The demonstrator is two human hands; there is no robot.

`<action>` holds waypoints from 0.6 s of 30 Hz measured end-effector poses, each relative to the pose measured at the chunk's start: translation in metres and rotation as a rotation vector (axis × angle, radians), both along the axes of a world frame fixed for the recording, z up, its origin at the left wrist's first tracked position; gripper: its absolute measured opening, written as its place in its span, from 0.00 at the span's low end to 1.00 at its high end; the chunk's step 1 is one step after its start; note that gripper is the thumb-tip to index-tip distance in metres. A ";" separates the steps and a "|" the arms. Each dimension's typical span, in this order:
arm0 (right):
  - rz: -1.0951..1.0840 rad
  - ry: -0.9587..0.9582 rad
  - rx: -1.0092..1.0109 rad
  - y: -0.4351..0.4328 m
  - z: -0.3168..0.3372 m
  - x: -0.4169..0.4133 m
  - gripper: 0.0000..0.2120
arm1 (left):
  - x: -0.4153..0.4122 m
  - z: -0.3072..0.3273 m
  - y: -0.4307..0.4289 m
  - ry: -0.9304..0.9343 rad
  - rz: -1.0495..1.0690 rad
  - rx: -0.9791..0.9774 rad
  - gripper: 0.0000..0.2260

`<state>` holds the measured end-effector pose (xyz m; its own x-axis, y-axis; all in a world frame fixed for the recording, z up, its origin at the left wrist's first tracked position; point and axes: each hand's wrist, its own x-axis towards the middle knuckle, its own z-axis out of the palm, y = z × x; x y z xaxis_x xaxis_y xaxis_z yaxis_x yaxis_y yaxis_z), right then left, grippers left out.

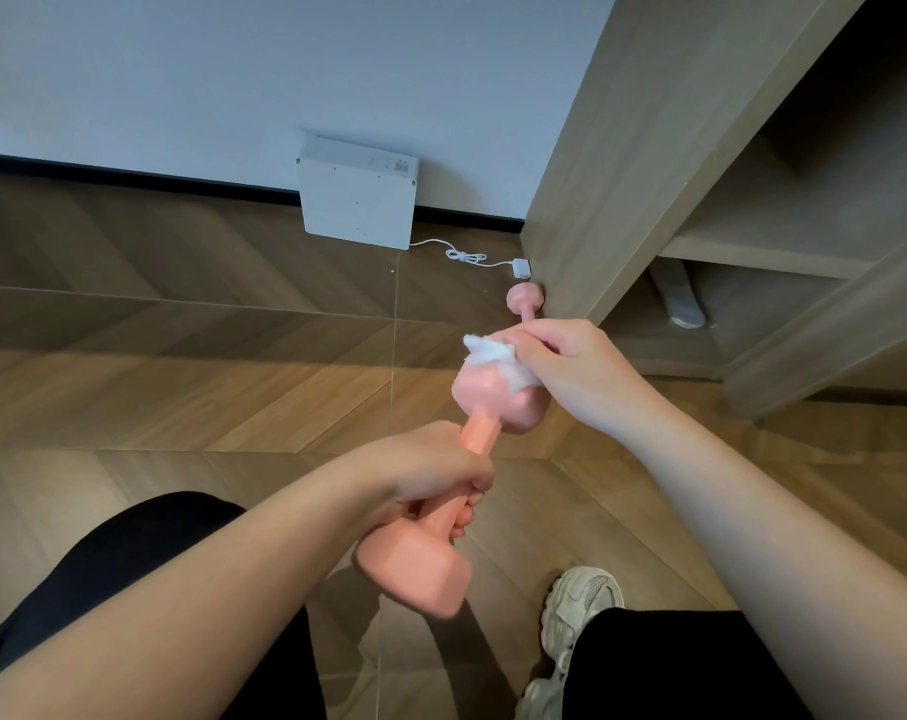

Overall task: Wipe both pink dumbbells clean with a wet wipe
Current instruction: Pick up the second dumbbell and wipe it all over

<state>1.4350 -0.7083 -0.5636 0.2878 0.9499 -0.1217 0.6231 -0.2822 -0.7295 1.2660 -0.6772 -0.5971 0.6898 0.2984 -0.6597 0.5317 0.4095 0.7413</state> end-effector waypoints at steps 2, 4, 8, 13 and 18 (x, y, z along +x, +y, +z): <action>-0.026 0.021 -0.037 0.001 -0.001 -0.001 0.13 | 0.000 0.001 -0.002 0.007 -0.045 0.034 0.07; -0.012 0.031 -0.074 0.000 0.000 -0.001 0.09 | 0.001 0.001 -0.003 0.012 -0.057 0.031 0.07; 0.123 -0.044 -0.202 -0.001 0.004 0.001 0.11 | 0.002 -0.004 0.000 0.039 -0.020 0.049 0.05; -0.092 -0.089 -0.363 0.005 -0.001 0.003 0.24 | 0.006 -0.012 0.004 0.211 -0.131 0.444 0.07; -0.018 -0.029 -0.409 0.009 -0.007 -0.008 0.22 | 0.005 -0.016 0.006 0.329 -0.306 0.742 0.06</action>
<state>1.4274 -0.6991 -0.5711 0.3129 0.8195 -0.4802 0.6343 -0.5566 -0.5365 1.2711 -0.6716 -0.6133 0.6180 0.5635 -0.5482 0.7741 -0.3149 0.5491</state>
